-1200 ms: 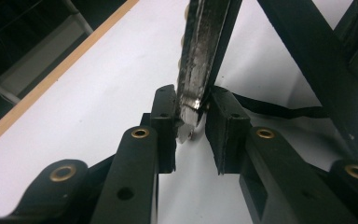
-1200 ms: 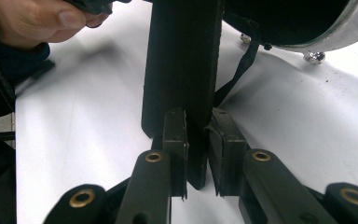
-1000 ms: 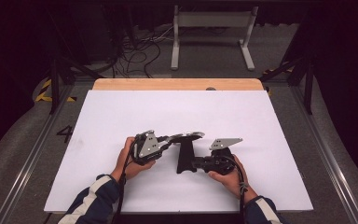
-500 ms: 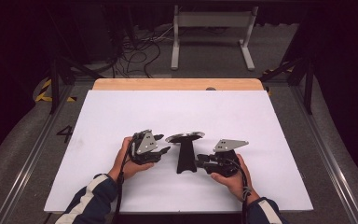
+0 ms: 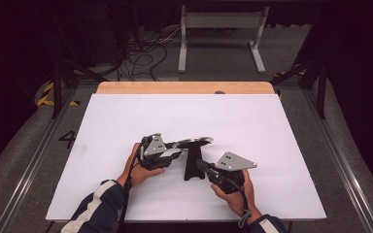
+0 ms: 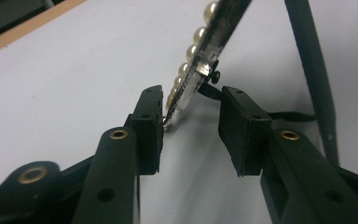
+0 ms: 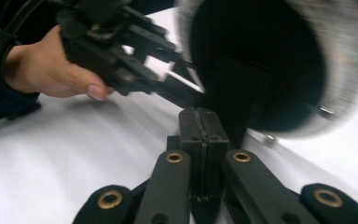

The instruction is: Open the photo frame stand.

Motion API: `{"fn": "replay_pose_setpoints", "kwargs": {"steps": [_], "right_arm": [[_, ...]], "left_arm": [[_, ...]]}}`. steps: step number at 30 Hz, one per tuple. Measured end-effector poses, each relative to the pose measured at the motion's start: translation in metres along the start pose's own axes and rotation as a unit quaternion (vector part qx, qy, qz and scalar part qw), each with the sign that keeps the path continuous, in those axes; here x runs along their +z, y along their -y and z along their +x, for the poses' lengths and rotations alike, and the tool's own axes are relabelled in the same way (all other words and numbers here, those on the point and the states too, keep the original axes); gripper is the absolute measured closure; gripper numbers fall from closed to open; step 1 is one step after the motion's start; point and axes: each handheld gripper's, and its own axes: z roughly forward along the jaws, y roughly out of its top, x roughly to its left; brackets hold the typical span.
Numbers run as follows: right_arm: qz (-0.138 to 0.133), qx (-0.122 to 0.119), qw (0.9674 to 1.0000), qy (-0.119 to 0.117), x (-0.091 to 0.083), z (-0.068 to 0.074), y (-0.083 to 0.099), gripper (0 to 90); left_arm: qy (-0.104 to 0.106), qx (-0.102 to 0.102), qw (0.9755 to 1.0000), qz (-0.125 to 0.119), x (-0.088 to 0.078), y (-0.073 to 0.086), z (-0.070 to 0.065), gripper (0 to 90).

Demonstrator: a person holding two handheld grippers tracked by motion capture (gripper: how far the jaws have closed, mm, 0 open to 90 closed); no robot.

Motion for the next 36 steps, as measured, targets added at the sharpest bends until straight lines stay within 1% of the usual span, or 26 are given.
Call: {"fn": "replay_pose_setpoints", "kwargs": {"steps": [1, 3, 4, 5, 7, 8, 10, 12, 15, 19, 21, 26, 29, 36], "right_arm": [[0.001, 0.0, 1.0, -0.001, 0.004, 0.005, 0.0, 90.0], [0.008, 0.001, 0.9999, -0.007, 0.015, 0.013, 0.001, 90.0], [0.013, 0.0, 0.9999, -0.005, 0.018, 0.016, 0.002, 90.0], [0.018, -0.002, 0.9998, -0.004, 0.022, 0.018, 0.003, 90.0], [0.029, -0.003, 0.9996, -0.004, 0.032, 0.024, 0.006, 90.0], [0.038, -0.006, 0.9993, 0.002, 0.036, 0.026, 0.007, 90.0], [0.049, -0.008, 0.9987, 0.008, 0.041, 0.031, 0.009, 90.0], [0.052, -0.01, 0.9985, 0.009, 0.045, 0.034, 0.011, 90.0], [0.055, -0.012, 0.9984, 0.007, 0.049, 0.035, 0.012, 90.0], [0.055, -0.002, 0.9984, 0.006, 0.049, 0.032, 0.014, 90.0], [0.054, -0.005, 0.9985, 0.004, 0.049, 0.032, 0.014, 90.0], [0.056, -0.008, 0.9984, 0.002, 0.049, 0.032, 0.015, 90.0], [0.057, -0.013, 0.9983, 0.002, 0.05, 0.033, 0.015, 90.0], [0.059, -0.009, 0.9982, 0.002, 0.053, 0.033, 0.016, 90.0]], "left_arm": [[0.001, -0.006, 1.0, 0.002, 0.001, 0.0, 0.001, 60.3], [-0.002, -0.003, 0.9999, 0.013, 0.004, 0.0, 0.0, 60.7], [-0.001, -0.003, 0.9998, 0.02, 0.006, 0.001, 0.0, 60.4], [-0.001, -0.002, 0.9998, 0.021, 0.008, 0.002, 0.001, 59.8], [0.0, -0.01, 0.9998, 0.02, 0.011, 0.002, 0.001, 58.7], [0.001, -0.016, 0.9997, 0.017, 0.012, 0.003, 0.002, 57.5], [0.001, -0.02, 0.9997, 0.016, 0.012, 0.003, 0.002, 57.4], [-0.002, -0.021, 0.9997, 0.011, 0.011, 0.002, 0.002, 58.6], [-0.007, -0.016, 0.9998, 0.008, 0.01, 0.002, 0.003, 62.0], [-0.009, -0.01, 0.9999, 0.008, 0.009, 0.001, 0.002, 67.4], [-0.011, -0.008, 0.9999, 0.009, 0.009, 0.001, 0.002, 69.4], [-0.018, -0.003, 0.9998, 0.009, 0.008, 0.001, 0.002, 71.6], [-0.018, 0.001, 0.9998, 0.01, 0.008, 0.001, 0.001, 72.7], [-0.02, 0.004, 0.9997, 0.011, 0.008, 0.001, 0.001, 73.0]]}}
